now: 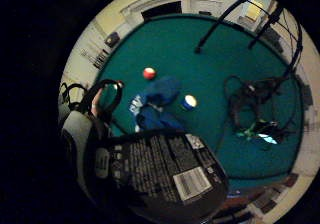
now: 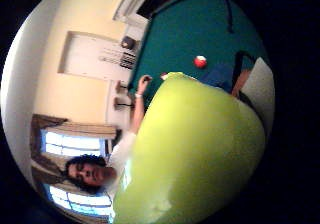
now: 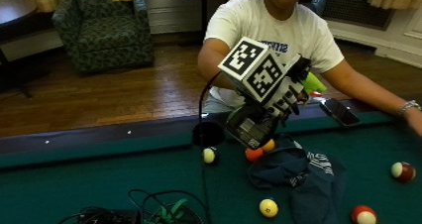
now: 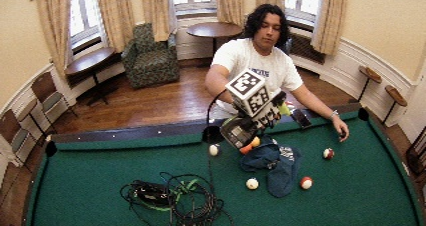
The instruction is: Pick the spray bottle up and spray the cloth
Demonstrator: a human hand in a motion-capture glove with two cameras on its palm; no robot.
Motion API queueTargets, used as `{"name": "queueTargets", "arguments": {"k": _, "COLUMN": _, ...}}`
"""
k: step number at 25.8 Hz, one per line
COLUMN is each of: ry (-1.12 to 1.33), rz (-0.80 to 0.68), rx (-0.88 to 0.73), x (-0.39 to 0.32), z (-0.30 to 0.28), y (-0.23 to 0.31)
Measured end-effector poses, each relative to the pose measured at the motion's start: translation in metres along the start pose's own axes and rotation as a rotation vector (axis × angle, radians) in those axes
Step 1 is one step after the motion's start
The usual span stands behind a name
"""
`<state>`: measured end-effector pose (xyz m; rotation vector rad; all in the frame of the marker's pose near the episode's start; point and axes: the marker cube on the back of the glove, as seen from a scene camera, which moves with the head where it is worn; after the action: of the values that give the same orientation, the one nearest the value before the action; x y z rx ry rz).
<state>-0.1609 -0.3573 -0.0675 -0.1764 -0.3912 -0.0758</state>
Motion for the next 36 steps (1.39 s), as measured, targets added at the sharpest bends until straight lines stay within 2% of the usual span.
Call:
{"name": "queueTargets", "arguments": {"k": 8, "ry": -0.299, "rz": -0.117, "rx": 0.170, "x": -0.029, "z": 0.032, "y": -0.020}}
{"name": "queueTargets", "arguments": {"k": 17, "ry": -0.469, "rz": -0.213, "rx": 0.172, "x": -0.080, "z": 0.111, "y": -0.081}}
{"name": "queueTargets", "arguments": {"k": 25, "ry": -0.574, "rz": -0.188, "rx": 0.155, "x": -0.093, "z": 0.185, "y": -0.120}}
{"name": "queueTargets", "arguments": {"k": 36, "ry": -0.657, "rz": -0.022, "rx": 0.305, "x": -0.065, "z": 0.277, "y": -0.165}}
